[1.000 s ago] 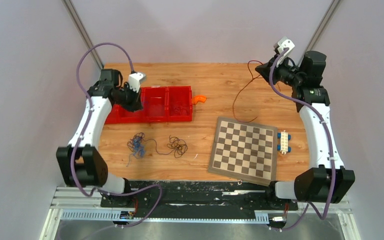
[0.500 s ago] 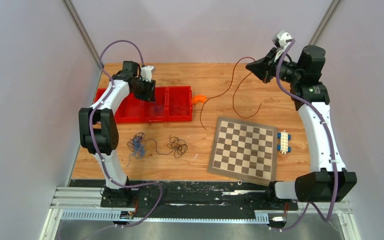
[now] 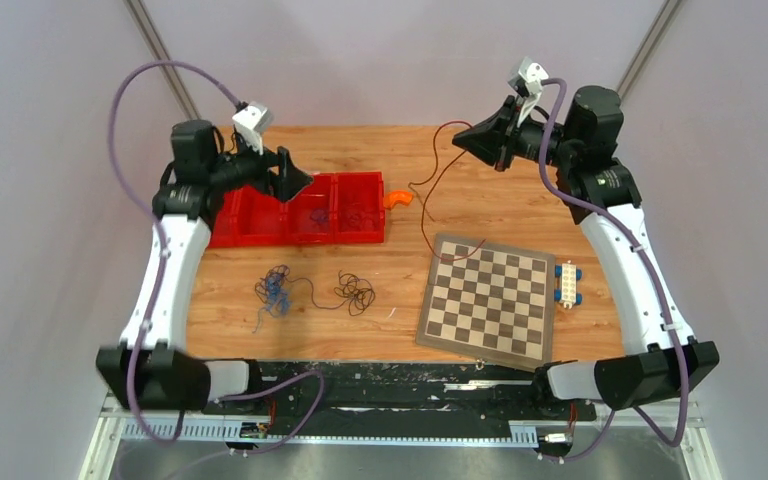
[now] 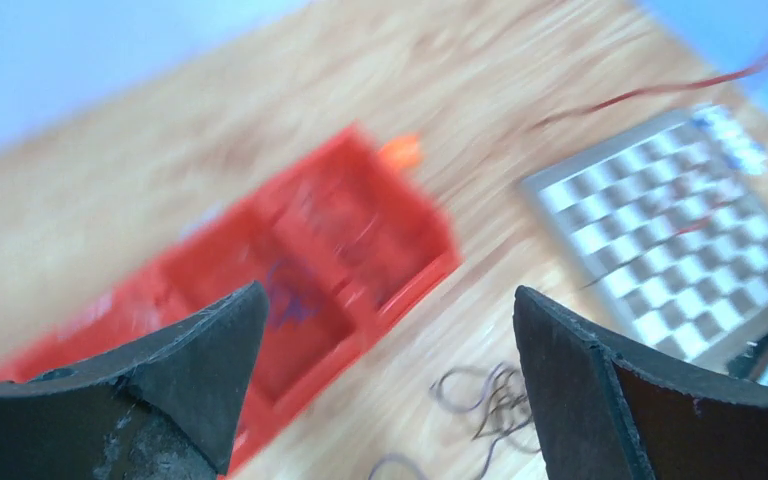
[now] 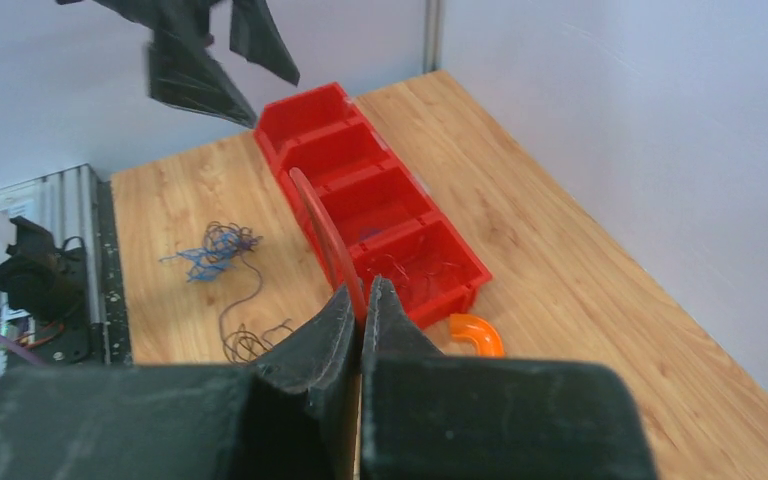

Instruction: Untangle the cables

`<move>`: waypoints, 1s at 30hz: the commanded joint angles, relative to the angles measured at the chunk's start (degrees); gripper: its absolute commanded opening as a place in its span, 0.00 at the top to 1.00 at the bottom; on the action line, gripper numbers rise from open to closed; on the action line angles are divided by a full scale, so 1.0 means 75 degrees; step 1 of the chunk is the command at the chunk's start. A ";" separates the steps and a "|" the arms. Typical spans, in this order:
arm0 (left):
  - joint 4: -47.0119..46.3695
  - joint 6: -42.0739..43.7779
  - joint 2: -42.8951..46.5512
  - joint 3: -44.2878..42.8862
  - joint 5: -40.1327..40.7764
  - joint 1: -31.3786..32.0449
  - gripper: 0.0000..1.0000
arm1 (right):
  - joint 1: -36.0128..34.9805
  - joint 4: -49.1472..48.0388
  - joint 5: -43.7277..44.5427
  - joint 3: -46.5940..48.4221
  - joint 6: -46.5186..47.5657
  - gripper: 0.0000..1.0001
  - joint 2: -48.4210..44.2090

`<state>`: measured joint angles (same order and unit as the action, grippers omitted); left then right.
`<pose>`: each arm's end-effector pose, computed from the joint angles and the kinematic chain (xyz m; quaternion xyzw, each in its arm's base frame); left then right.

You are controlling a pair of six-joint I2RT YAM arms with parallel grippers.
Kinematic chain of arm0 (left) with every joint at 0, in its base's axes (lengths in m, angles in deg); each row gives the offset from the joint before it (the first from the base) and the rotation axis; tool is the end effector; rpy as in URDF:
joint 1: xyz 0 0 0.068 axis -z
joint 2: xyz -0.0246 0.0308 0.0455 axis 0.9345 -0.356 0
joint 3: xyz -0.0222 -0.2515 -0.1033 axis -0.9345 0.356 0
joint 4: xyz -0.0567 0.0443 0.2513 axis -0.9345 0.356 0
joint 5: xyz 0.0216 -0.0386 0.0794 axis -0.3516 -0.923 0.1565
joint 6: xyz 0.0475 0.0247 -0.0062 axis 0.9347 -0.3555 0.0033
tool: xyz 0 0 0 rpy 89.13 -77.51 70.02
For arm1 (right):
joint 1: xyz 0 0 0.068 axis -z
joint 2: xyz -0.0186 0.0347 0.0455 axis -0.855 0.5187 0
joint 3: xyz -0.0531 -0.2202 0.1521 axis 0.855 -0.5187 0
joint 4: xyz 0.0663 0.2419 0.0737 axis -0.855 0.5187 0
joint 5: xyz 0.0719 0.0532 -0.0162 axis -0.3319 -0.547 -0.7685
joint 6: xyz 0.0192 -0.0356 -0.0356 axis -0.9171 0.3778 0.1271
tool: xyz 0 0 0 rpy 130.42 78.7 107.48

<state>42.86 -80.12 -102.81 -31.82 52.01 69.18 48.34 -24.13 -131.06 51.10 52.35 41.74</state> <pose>0.3034 -0.0220 0.3797 0.2012 0.8209 -0.2589 0.4676 0.2716 0.0786 0.4722 -0.3793 0.6240 0.3601 0.5806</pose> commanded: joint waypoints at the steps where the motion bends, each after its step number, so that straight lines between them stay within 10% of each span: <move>1: -0.2813 -0.1107 0.2060 0.1262 -0.2418 0.0617 0.00 | -0.0536 -0.0457 -0.0249 0.0433 -0.0379 1.00 0.0039; 15: -0.5358 -0.1461 0.1929 0.2808 -0.0749 0.4379 0.02 | -0.2453 -0.1177 0.0031 0.1080 -0.1454 1.00 0.0429; 22: -0.5598 -0.2183 0.2549 0.4041 -0.0305 0.4613 0.90 | -0.1902 -0.1315 0.0474 0.1235 -0.1771 1.00 0.0243; 30: -0.5085 -0.2480 0.3976 0.4221 0.0404 0.4565 1.00 | -0.0365 -0.1287 0.0249 -0.1148 -0.1849 1.00 -0.0487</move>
<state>1.01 -97.06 -76.58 1.47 52.93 103.56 39.82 -29.53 -131.56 49.70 38.34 42.78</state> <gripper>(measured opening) 0.027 0.009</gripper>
